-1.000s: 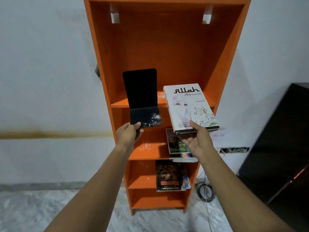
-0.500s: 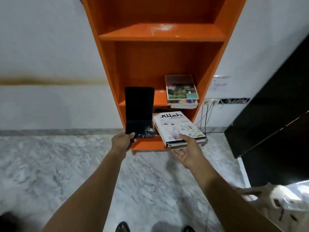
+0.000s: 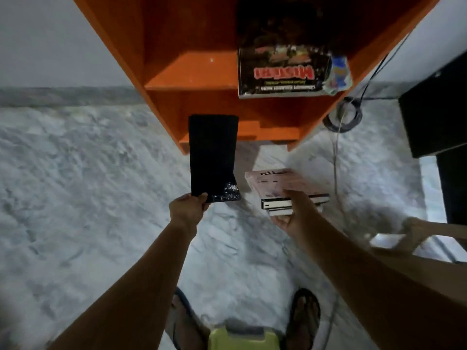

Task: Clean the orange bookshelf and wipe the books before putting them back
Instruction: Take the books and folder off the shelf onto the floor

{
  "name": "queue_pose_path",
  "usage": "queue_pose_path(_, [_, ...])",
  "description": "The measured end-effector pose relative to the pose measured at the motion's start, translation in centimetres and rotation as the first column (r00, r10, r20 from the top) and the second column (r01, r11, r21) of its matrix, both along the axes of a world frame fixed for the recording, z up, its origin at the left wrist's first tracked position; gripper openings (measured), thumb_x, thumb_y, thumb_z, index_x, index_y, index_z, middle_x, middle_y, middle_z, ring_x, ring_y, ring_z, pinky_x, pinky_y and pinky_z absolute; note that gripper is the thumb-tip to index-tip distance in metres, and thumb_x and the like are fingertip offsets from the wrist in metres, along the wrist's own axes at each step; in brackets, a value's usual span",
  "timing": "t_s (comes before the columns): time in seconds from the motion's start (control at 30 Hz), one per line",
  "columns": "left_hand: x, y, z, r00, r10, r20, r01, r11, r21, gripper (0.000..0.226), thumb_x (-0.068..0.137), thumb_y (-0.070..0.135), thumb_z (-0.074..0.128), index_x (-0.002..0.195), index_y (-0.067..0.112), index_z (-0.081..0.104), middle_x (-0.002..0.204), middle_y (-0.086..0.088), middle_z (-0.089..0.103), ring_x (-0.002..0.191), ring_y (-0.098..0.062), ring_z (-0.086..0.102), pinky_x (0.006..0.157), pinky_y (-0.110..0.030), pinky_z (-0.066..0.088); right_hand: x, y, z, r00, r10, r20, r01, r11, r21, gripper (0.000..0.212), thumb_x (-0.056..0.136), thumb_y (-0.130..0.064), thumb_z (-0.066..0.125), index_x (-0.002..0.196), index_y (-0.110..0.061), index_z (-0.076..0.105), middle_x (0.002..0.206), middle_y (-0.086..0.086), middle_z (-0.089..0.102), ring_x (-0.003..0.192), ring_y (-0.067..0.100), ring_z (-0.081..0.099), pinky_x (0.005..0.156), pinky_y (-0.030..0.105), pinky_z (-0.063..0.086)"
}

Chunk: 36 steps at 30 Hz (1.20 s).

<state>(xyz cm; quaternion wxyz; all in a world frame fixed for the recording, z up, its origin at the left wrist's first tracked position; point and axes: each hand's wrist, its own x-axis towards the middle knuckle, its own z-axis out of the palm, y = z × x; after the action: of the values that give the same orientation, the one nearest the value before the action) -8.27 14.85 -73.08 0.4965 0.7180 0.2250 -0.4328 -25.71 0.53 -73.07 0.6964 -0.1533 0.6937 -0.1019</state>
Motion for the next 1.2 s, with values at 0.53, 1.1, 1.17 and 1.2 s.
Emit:
queue_pose_path(0.53, [-1.5, -1.5, -30.3, 0.994, 0.109, 0.022, -0.108, 0.993, -0.037, 0.009, 0.092, 0.006, 0.071, 0.099, 0.012, 0.072, 0.076, 0.001, 0.062, 0.052, -0.001, 0.054, 0.049, -0.009, 0.047, -2.1, 2.6, -32.3, 0.993, -0.109, -0.054, 0.107, 0.993, -0.046, 0.036, 0.093, -0.019, 0.073, 0.124, -0.010, 0.059, 0.112, 0.014, 0.073, 0.093, 0.026, 0.073, 0.071, 0.034, 0.060])
queue_pose_path(1.1, [-3.3, -0.8, -34.5, 0.906, -0.290, 0.309, 0.104, 0.860, 0.500, 0.030, 0.079, 0.040, 0.082, 0.088, 0.013, 0.070, 0.103, -0.014, 0.073, 0.105, -0.036, 0.067, 0.079, -0.032, 0.047, -1.8, 2.6, -32.1, 0.739, 0.245, -0.628, -0.451, 0.872, -0.189, 0.091, 0.075, -0.047, 0.084, 0.138, -0.008, 0.032, 0.136, 0.018, 0.035, 0.114, 0.042, 0.052, 0.095, 0.046, 0.047])
queue_pose_path(1.17, [-3.6, -1.0, -33.5, 0.905, -0.306, 0.295, 0.127, 0.856, 0.501, 0.039, 0.080, 0.040, 0.082, 0.101, 0.012, 0.066, 0.114, -0.012, 0.069, 0.111, -0.036, 0.064, 0.078, -0.032, 0.043, -1.2, 2.5, -31.1, 0.760, 0.267, -0.593, -0.490, 0.835, -0.251, 0.076, 0.077, -0.042, 0.083, 0.129, -0.009, 0.038, 0.122, 0.010, 0.037, 0.098, 0.032, 0.049, 0.083, 0.038, 0.045])
queue_pose_path(1.2, [-3.9, -1.0, -32.8, 0.906, -0.316, 0.281, 0.145, 0.857, 0.495, 0.039, 0.081, 0.039, 0.081, 0.105, 0.014, 0.064, 0.118, -0.011, 0.067, 0.112, -0.036, 0.063, 0.078, -0.032, 0.042, -0.9, 2.2, -30.5, 0.782, 0.264, -0.565, -0.485, 0.828, -0.284, 0.068, 0.078, -0.039, 0.083, 0.125, -0.011, 0.042, 0.119, 0.007, 0.037, 0.094, 0.027, 0.047, 0.080, 0.035, 0.044])
